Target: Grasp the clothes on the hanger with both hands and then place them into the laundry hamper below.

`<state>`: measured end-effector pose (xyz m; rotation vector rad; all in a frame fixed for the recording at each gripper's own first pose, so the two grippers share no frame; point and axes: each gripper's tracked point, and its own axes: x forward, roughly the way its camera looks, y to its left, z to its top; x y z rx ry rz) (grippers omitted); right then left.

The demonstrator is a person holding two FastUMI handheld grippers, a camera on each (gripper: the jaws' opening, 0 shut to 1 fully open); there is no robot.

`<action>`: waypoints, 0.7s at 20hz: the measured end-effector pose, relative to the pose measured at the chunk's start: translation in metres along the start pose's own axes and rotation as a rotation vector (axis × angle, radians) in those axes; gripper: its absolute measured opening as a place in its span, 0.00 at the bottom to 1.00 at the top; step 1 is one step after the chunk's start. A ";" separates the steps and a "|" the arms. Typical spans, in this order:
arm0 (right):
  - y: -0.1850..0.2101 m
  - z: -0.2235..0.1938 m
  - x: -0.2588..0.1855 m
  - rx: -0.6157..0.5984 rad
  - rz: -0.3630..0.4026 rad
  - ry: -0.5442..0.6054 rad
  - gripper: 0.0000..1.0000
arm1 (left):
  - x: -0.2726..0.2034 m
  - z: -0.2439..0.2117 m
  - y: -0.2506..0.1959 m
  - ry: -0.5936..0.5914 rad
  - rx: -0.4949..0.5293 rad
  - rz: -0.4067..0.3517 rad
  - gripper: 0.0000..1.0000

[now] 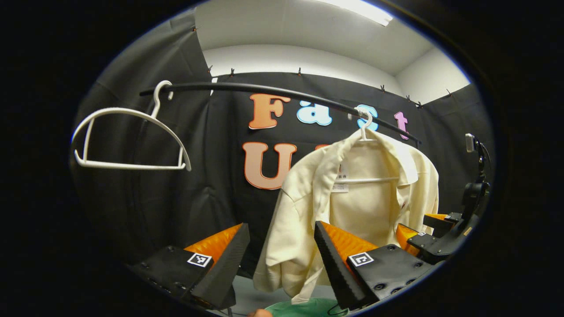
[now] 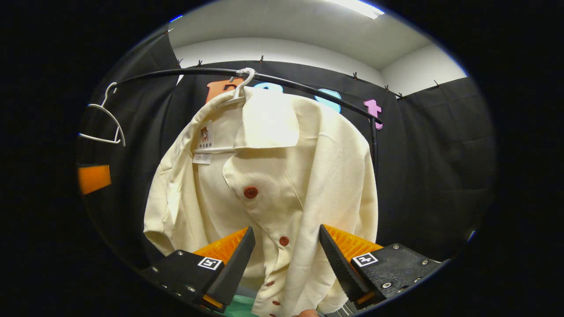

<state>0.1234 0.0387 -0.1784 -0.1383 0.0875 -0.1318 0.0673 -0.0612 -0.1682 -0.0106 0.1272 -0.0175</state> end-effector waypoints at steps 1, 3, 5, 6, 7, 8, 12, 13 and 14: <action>0.000 -0.001 0.006 -0.005 -0.014 -0.002 0.92 | 0.006 -0.007 -0.004 0.003 0.007 -0.002 0.94; -0.002 -0.001 0.019 -0.013 -0.047 -0.007 0.92 | 0.023 -0.021 -0.010 0.016 0.032 0.004 0.97; -0.007 -0.002 0.031 -0.005 -0.089 -0.006 0.92 | 0.038 -0.036 -0.022 0.034 0.035 -0.005 0.97; -0.009 -0.003 0.038 0.010 -0.110 -0.007 0.92 | 0.045 -0.043 -0.028 0.042 0.029 -0.013 0.97; -0.011 0.000 0.043 0.030 -0.124 -0.011 0.92 | 0.052 -0.049 -0.035 0.045 0.023 -0.023 0.97; -0.014 0.002 0.049 0.052 -0.134 -0.020 0.92 | 0.060 -0.054 -0.039 0.047 0.024 -0.029 0.97; -0.022 0.008 0.061 0.121 -0.145 -0.048 0.91 | 0.092 -0.062 -0.046 0.038 0.051 -0.031 1.00; -0.024 0.009 0.062 0.135 -0.141 -0.054 0.90 | 0.098 -0.064 -0.049 0.038 0.044 -0.033 1.00; -0.026 0.010 0.063 0.147 -0.135 -0.058 0.85 | 0.105 -0.067 -0.052 0.043 0.034 -0.038 0.98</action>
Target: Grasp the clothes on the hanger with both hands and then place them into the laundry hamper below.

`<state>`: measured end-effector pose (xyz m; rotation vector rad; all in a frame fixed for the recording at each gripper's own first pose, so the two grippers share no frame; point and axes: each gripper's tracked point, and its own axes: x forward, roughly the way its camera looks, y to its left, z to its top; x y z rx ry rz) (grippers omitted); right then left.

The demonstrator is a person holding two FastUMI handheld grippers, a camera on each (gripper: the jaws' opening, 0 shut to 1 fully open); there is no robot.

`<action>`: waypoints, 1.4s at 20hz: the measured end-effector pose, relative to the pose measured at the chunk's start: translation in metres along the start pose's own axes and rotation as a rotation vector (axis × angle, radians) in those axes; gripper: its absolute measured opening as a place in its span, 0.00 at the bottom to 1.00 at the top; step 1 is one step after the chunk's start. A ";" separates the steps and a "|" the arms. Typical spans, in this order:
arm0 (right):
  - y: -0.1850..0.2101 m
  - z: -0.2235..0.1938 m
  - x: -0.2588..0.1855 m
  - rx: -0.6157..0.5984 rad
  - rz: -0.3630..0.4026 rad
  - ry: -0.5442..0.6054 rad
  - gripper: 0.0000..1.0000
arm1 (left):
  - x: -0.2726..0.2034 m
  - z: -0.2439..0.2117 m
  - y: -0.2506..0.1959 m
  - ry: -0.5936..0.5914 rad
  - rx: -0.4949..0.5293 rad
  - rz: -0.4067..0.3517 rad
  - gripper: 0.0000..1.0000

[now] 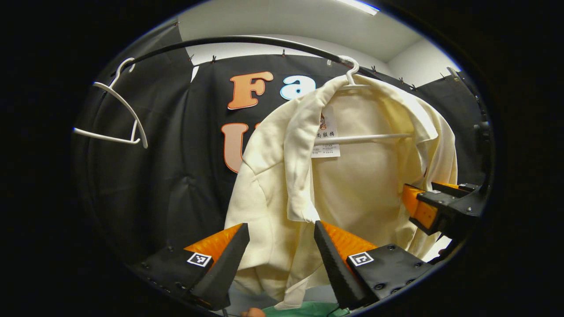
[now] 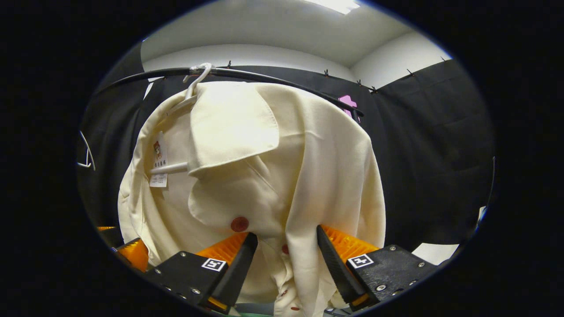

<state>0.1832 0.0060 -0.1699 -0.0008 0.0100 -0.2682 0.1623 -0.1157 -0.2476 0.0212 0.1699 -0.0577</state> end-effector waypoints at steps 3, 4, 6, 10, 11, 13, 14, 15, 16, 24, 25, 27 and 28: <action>-0.006 0.001 0.001 0.028 0.025 -0.003 0.68 | 0.016 -0.009 -0.009 0.019 -0.022 -0.010 0.97; -0.010 0.001 0.001 0.035 0.026 -0.002 0.57 | 0.019 -0.010 -0.014 0.016 -0.024 -0.024 0.97; -0.011 0.002 0.001 0.052 0.044 -0.003 0.45 | 0.025 -0.010 -0.022 0.003 -0.023 -0.046 0.97; -0.013 0.006 -0.002 0.051 0.068 -0.016 0.18 | 0.041 -0.005 -0.043 -0.006 -0.065 -0.095 0.94; -0.013 0.005 -0.004 0.060 0.075 -0.011 0.16 | 0.045 -0.005 -0.046 -0.004 -0.075 -0.098 0.97; -0.012 0.004 -0.005 0.092 0.101 0.005 0.07 | 0.053 -0.007 -0.047 0.002 -0.058 -0.082 0.93; -0.012 0.004 -0.007 0.103 0.113 0.012 0.06 | 0.056 -0.008 -0.043 0.002 -0.046 -0.061 0.97; -0.011 0.004 -0.009 0.107 0.127 0.016 0.06 | 0.061 -0.009 -0.038 0.004 -0.042 -0.037 0.97; -0.012 0.005 -0.012 0.105 0.136 0.015 0.06 | 0.063 -0.011 -0.032 0.012 -0.050 -0.016 0.97; -0.017 0.022 -0.037 0.037 0.187 -0.037 0.06 | 0.067 -0.016 -0.032 0.032 -0.110 -0.091 0.28; -0.017 0.029 -0.042 0.022 0.192 -0.051 0.06 | 0.065 -0.017 -0.036 0.052 -0.118 -0.122 0.10; -0.024 0.044 -0.055 -0.013 0.189 -0.086 0.06 | 0.055 -0.019 -0.034 0.068 -0.113 -0.148 0.07; -0.028 0.053 -0.061 -0.021 0.183 -0.111 0.06 | 0.046 -0.017 -0.031 0.064 -0.094 -0.146 0.07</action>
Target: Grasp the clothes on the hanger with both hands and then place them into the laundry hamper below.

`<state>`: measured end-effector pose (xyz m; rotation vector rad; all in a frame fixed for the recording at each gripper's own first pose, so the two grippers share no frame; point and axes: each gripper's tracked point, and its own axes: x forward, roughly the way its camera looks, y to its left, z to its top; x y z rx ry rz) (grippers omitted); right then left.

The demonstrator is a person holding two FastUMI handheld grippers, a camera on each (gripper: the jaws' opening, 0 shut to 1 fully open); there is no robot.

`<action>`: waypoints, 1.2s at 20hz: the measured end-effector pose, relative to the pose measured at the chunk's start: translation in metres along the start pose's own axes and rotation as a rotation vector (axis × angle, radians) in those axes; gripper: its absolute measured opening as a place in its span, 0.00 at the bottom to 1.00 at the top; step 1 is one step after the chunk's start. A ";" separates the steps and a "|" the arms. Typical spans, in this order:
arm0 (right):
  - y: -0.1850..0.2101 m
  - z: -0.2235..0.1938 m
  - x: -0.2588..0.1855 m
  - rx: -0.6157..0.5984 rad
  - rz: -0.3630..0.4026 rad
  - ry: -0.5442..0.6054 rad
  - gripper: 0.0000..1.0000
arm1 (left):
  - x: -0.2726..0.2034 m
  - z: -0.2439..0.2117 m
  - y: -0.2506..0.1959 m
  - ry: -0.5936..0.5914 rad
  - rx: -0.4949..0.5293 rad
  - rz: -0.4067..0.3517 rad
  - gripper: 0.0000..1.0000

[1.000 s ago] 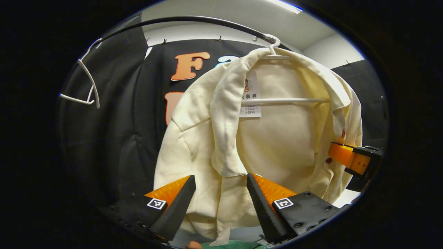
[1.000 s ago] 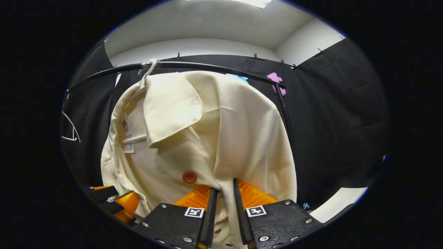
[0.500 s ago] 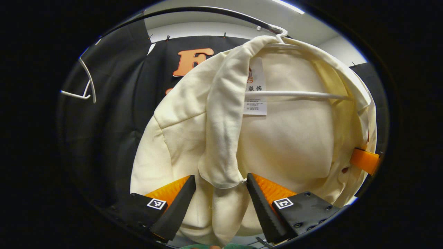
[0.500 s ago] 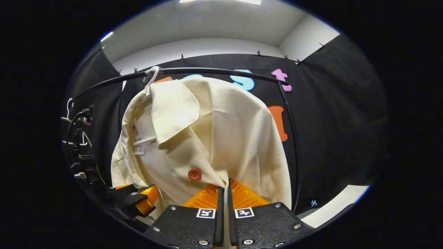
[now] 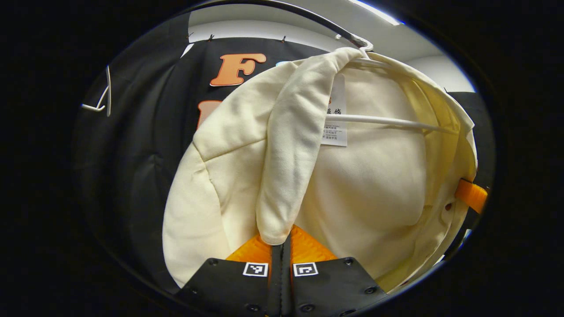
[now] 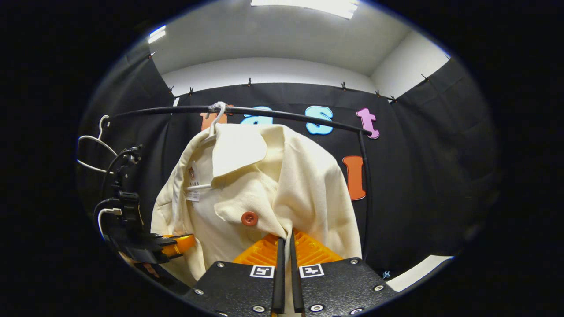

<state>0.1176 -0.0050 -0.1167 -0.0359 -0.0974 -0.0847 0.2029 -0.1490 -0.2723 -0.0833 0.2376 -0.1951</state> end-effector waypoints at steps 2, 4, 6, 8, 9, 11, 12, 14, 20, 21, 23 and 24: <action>-0.006 0.021 -0.010 -0.015 -0.002 -0.039 0.06 | -0.015 0.011 0.008 -0.021 0.068 0.021 0.07; -0.013 0.036 -0.018 -0.012 -0.008 -0.054 0.05 | -0.035 0.030 0.018 -0.052 0.106 0.045 0.07; -0.015 0.051 -0.023 -0.021 -0.001 -0.058 0.04 | -0.055 0.061 0.023 -0.100 0.106 0.049 0.06; -0.025 0.070 -0.029 -0.055 -0.015 -0.078 0.02 | -0.075 0.094 0.029 -0.149 0.138 0.067 0.06; -0.029 0.078 -0.030 -0.063 -0.019 -0.082 0.02 | -0.085 0.109 0.036 -0.177 0.161 0.084 0.06; -0.033 0.093 -0.029 -0.041 -0.011 -0.080 0.01 | -0.104 0.136 0.054 -0.217 0.193 0.129 0.06; -0.038 0.101 -0.029 -0.027 -0.011 -0.081 0.01 | -0.111 0.149 0.062 -0.235 0.201 0.149 0.06; -0.052 0.117 -0.026 -0.019 -0.022 -0.089 0.00 | -0.122 0.170 0.085 -0.255 0.197 0.191 0.06; -0.096 0.141 0.006 0.050 -0.039 -0.066 0.00 | -0.123 0.203 0.129 -0.262 0.233 0.300 0.06; -0.102 0.141 0.014 0.059 -0.041 -0.060 0.00 | -0.121 0.206 0.133 -0.268 0.243 0.311 0.06; -0.111 0.139 0.028 0.059 -0.047 -0.048 0.00 | -0.118 0.214 0.135 -0.281 0.270 0.324 0.06; -0.116 0.138 0.035 0.054 -0.048 -0.048 0.00 | -0.117 0.218 0.137 -0.287 0.282 0.332 0.06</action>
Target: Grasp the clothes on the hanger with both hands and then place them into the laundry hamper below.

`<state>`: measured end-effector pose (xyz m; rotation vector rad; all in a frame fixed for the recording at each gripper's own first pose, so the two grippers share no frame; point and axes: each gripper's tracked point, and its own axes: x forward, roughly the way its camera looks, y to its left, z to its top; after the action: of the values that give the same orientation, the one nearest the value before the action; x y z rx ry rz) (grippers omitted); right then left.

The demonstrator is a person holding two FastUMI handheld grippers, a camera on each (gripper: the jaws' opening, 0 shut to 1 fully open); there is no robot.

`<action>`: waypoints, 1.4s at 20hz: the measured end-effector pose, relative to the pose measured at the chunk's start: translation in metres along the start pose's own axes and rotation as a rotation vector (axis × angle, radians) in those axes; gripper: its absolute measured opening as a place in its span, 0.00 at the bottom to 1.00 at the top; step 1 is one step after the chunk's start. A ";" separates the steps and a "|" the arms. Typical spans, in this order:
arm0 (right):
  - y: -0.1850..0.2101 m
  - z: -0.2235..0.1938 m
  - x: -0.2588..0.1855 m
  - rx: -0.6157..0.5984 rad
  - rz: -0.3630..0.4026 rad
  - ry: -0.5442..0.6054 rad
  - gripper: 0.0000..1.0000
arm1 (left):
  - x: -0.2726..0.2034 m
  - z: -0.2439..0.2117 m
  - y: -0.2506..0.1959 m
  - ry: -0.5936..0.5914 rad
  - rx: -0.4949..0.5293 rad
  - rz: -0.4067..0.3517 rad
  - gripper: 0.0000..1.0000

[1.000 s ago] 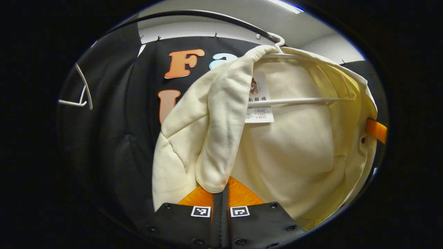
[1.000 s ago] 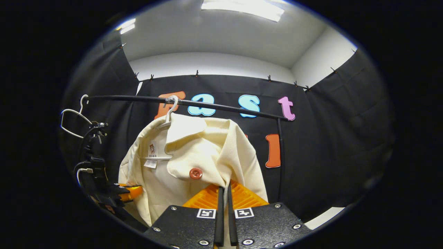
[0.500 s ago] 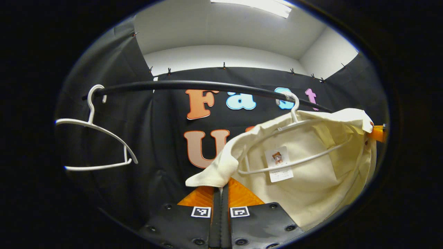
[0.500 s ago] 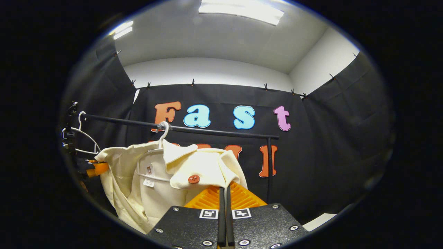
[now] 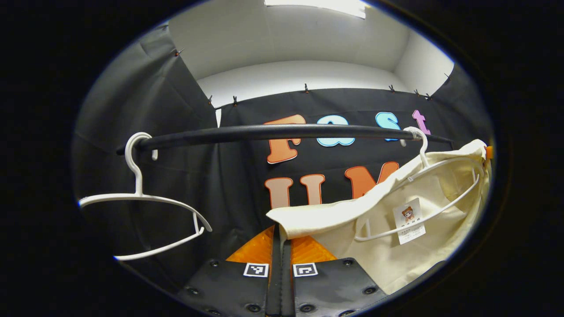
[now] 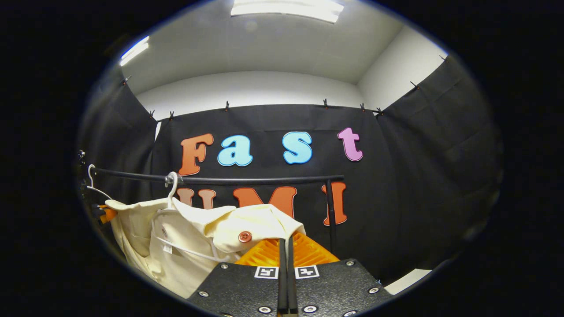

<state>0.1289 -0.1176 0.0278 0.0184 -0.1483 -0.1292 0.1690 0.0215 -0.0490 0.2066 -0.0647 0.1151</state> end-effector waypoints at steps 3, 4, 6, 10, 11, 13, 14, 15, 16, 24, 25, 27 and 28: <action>-0.008 -0.013 0.021 0.032 0.014 0.030 0.00 | 0.013 0.002 0.005 0.003 0.026 0.017 0.06; -0.008 -0.021 0.027 0.058 0.027 0.045 0.00 | 0.015 -0.001 0.006 0.007 0.025 0.017 0.06; -0.011 -0.044 0.037 0.102 0.047 0.072 0.00 | 0.018 -0.007 0.006 0.022 0.015 0.012 0.06; -0.010 -0.097 0.056 0.205 0.121 0.132 0.00 | 0.032 -0.036 0.004 0.061 0.009 0.000 0.06; -0.008 -0.113 0.060 0.252 0.138 0.154 0.00 | 0.035 -0.043 0.002 0.072 0.006 -0.003 0.06; -0.007 -0.146 0.064 0.304 0.149 0.203 0.00 | 0.042 -0.054 0.001 0.082 0.019 0.001 0.06; -0.005 -0.164 0.069 0.294 0.145 0.225 0.00 | 0.046 -0.060 0.003 0.092 0.034 0.008 0.06; -0.003 -0.183 0.072 0.275 0.142 0.248 0.00 | 0.050 -0.069 0.005 0.104 0.037 0.012 0.06; -0.001 -0.202 0.075 0.263 0.139 0.271 0.00 | 0.052 -0.081 0.008 0.127 0.025 0.017 0.06; 0.017 -0.286 0.061 0.228 0.148 0.371 0.00 | 0.033 -0.172 -0.012 0.239 0.022 -0.042 0.06; 0.021 -0.290 0.053 0.218 0.154 0.375 0.00 | 0.029 -0.177 -0.018 0.247 0.022 -0.058 0.06; 0.031 -0.299 0.036 0.185 0.172 0.388 0.00 | 0.016 -0.191 -0.033 0.267 0.007 -0.095 0.06; 0.038 -0.303 0.028 0.165 0.185 0.392 0.00 | 0.010 -0.197 -0.042 0.278 -0.006 -0.118 0.06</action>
<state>0.2060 -0.0811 -0.2668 0.1925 0.2309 0.0727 0.1943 0.0231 -0.2492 0.1861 0.2239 0.0257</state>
